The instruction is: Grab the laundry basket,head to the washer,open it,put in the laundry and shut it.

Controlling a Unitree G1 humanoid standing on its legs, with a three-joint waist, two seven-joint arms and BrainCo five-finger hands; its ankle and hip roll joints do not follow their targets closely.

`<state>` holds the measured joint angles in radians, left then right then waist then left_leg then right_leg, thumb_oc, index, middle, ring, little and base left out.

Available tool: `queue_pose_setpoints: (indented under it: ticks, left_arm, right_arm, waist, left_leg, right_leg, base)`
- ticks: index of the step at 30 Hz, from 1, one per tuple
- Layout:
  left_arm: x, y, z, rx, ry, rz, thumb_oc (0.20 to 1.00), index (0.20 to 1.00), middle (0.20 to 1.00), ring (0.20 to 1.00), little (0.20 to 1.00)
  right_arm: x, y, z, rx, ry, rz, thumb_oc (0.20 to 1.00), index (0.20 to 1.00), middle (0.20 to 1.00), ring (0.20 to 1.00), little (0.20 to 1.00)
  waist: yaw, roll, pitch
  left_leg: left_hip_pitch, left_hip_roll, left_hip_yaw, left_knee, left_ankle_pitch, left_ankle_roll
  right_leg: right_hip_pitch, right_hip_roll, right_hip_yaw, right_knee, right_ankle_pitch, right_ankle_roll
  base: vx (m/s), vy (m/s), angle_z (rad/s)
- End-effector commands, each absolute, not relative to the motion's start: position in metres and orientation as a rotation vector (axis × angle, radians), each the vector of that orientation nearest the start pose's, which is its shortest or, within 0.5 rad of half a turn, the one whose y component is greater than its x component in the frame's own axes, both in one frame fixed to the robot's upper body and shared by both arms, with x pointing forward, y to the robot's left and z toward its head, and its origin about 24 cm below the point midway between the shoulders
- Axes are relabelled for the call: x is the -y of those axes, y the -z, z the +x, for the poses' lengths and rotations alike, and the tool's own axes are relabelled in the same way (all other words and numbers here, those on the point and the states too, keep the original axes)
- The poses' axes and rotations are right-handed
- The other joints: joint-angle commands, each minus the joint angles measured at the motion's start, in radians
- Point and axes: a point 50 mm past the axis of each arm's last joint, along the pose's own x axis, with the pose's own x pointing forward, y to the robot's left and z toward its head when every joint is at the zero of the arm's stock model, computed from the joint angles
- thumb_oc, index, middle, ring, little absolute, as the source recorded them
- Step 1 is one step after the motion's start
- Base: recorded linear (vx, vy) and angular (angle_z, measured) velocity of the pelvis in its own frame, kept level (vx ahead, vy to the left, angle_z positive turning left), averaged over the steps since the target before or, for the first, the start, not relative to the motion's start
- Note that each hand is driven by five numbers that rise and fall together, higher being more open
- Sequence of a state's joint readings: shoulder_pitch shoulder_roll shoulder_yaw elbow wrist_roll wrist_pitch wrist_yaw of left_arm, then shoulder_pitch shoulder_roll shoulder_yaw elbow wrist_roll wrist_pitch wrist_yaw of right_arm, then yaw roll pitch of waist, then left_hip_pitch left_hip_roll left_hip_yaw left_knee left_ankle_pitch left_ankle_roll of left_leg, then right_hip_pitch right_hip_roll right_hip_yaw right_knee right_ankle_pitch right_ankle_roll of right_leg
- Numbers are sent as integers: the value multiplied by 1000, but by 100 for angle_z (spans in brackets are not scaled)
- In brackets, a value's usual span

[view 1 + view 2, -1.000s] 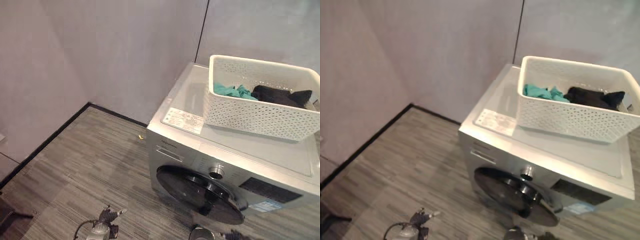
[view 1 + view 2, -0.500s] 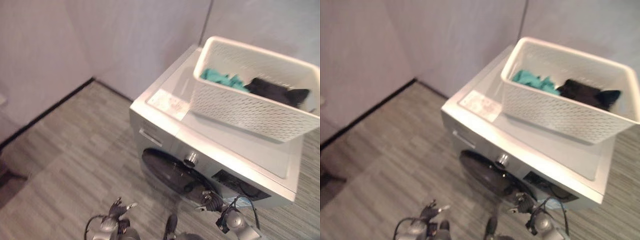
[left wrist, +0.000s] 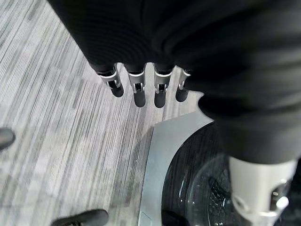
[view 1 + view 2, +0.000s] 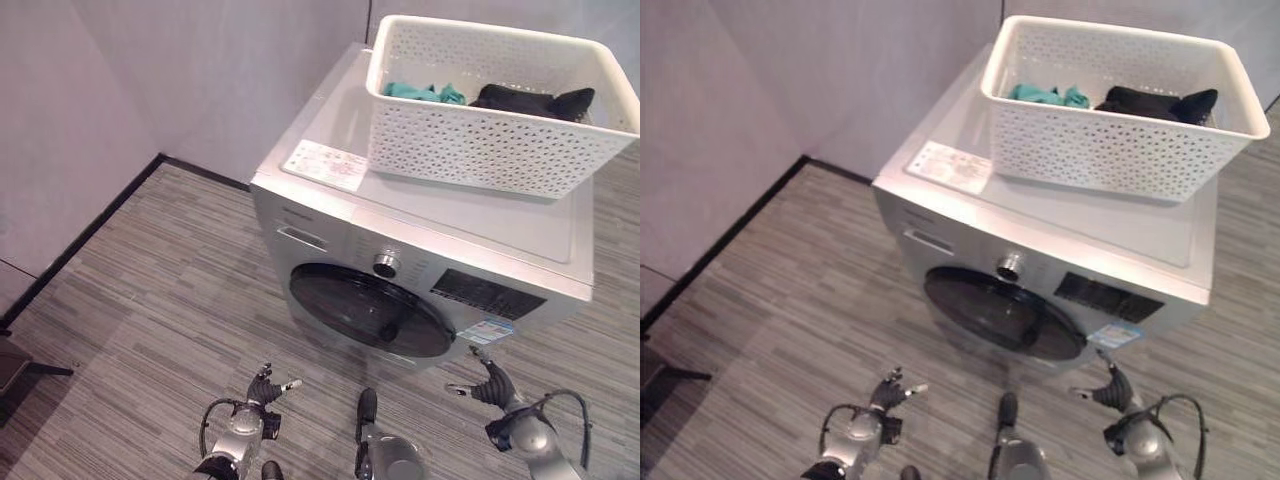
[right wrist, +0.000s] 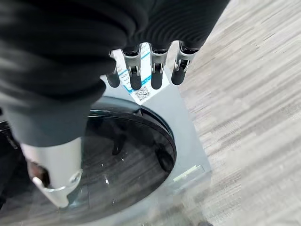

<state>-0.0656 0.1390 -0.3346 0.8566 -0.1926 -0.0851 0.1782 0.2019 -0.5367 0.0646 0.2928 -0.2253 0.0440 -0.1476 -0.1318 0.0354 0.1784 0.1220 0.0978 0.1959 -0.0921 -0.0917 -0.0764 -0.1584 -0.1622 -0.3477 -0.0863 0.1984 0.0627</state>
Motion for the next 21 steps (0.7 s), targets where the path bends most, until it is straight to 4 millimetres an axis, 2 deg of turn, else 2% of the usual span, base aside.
queue_pose_setpoints:
  ticks: [1,8,12,14,21]
  left_arm:
    - [-163,116,185,-702,21,164,1000,1000,1000,1000,1000]
    - [-159,119,176,-716,45,119,1000,1000,1000,1000,1000]
    - [-155,114,177,-687,77,100,1000,1000,1000,1000,1000]
    - [-151,113,174,-685,97,78,1000,1000,1000,1000,1000]
    - [-146,104,180,-633,105,8,1000,1000,1000,1000,1000]
  right_arm:
    - [302,4,205,-365,262,-915,1000,1000,1000,1000,1000]
    - [315,9,206,-406,356,-895,1000,1000,1000,1000,1000]
    - [318,-1,216,-365,395,-916,1000,1000,1000,1000,1000]
    - [315,-8,227,-323,405,-909,1000,1000,1000,1000,1000]
    - [293,-6,244,-275,354,-823,1000,1000,1000,1000,1000]
  waist:
    - [30,-21,-38]
    - [49,-18,-35]
    - [65,-13,-26]
    - [76,-9,-17]
    - [97,4,14]
  left_leg:
    - [20,11,-13,69,-74,19]
    - [39,-15,-24,32,-71,30]
    - [27,-22,-35,33,-66,30]
    - [16,-25,-44,36,-64,30]
    - [-32,-27,-65,47,-45,26]
  right_leg:
    - [31,-98,37,27,-79,103]
    - [33,-132,33,31,-61,119]
    - [32,-148,24,30,-57,123]
    - [29,-155,17,27,-52,126]
    - [7,-167,11,22,-46,125]
  base:
    - [22,81,0]
    - [15,24,4]
    - [-5,-10,5]
    - [-15,-23,10]
    - [-42,-22,6]
